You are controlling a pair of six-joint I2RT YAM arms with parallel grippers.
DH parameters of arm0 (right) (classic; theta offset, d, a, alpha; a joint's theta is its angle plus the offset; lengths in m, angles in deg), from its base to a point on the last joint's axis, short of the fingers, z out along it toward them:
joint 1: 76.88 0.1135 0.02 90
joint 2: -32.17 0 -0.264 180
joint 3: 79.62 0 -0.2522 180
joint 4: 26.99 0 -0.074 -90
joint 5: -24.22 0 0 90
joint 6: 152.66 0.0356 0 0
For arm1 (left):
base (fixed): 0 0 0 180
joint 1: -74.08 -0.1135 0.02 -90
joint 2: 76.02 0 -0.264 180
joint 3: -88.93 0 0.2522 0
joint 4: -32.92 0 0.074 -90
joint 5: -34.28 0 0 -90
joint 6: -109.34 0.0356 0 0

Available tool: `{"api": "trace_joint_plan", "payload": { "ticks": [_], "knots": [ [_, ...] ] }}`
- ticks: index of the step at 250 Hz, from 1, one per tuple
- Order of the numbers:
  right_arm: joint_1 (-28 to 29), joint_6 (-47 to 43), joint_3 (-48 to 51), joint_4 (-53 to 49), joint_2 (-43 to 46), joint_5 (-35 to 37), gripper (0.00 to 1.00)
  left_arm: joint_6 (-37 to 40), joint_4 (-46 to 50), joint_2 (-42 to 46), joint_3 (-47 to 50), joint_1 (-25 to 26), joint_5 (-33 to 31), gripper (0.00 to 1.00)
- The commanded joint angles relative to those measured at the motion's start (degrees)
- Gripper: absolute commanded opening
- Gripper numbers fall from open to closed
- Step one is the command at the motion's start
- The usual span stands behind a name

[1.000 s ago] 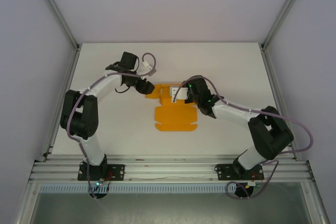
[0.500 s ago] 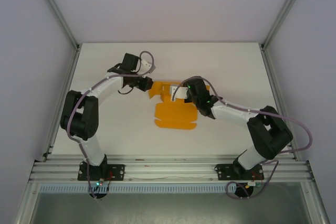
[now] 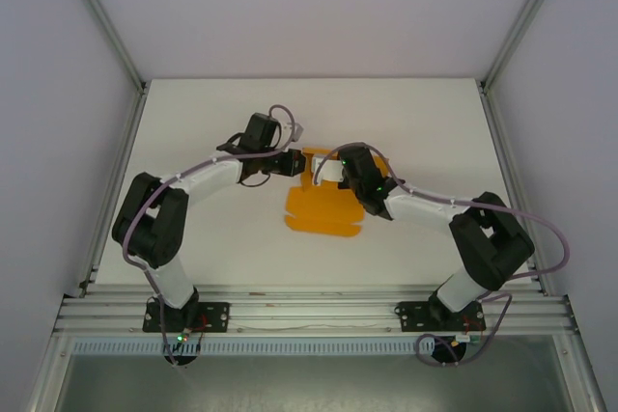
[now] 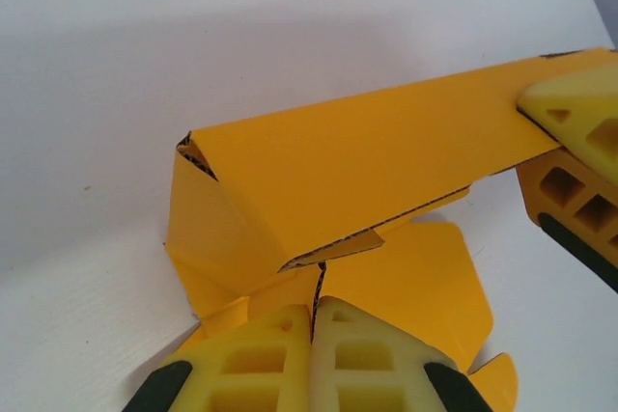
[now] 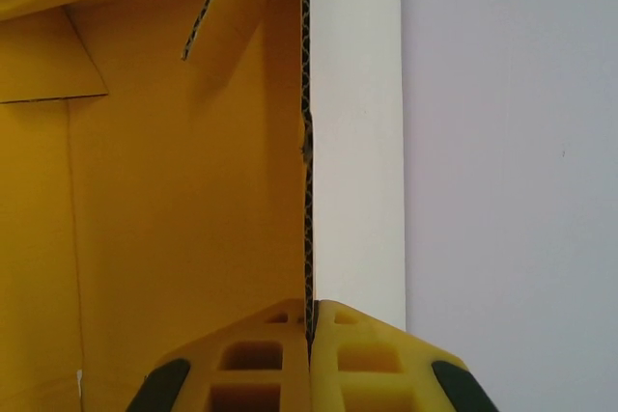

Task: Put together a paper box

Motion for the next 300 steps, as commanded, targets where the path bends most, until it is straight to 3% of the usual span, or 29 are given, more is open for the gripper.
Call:
{"api": "trace_joint_plan", "payload": {
  "ticks": [1,58,62,89,145,183,192,195,236,272,300],
  "knots": [
    [1.4,1.4,-0.3,-1.2,0.6,-2.4,0.0,-4.7,-6.4,2.0,1.1,0.4,-0.6,0.0],
    [1.4,-4.0,1.8,2.4,0.1,-1.1,0.0,-1.2,3.6,2.1,2.7,0.4,-13.5,0.0],
    [1.5,-4.0,1.7,2.3,0.2,-1.3,0.0,-1.1,3.6,2.4,3.1,0.4,-13.9,0.03],
    [1.5,-4.1,1.8,1.1,1.0,-3.1,0.0,-0.7,3.2,4.5,5.2,0.4,-11.8,0.21],
    [1.4,-6.2,2.6,0.9,2.4,-5.2,0.0,-1.0,0.1,8.5,8.5,0.5,-9.0,0.3],
    [1.5,-8.0,3.1,1.7,2.3,-5.2,0.0,-1.0,1.2,10.9,8.9,0.5,-10.4,0.68],
    [1.4,-8.3,3.1,1.9,2.3,-4.7,0.0,-0.7,2.1,11.6,9.0,0.5,-12.3,0.97],
    [1.5,-8.5,3.1,2.0,2.3,-4.7,0.0,-0.6,2.5,11.9,9.0,0.5,-13.0,0.99],
    [1.4,-9.7,3.7,2.4,3.1,-5.8,0.0,0.1,4.9,15.9,10.2,-1.3,-19.8,1.0],
    [1.6,-10.9,4.0,3.2,2.8,-6.3,0.0,-4.2,7.0,17.7,9.8,-8.2,-25.5,1.0],
    [1.7,-10.8,4.2,4.3,2.5,-5.5,0.0,-5.0,7.1,15.4,10.0,-14.3,-21.0,1.0]
  ]
}}
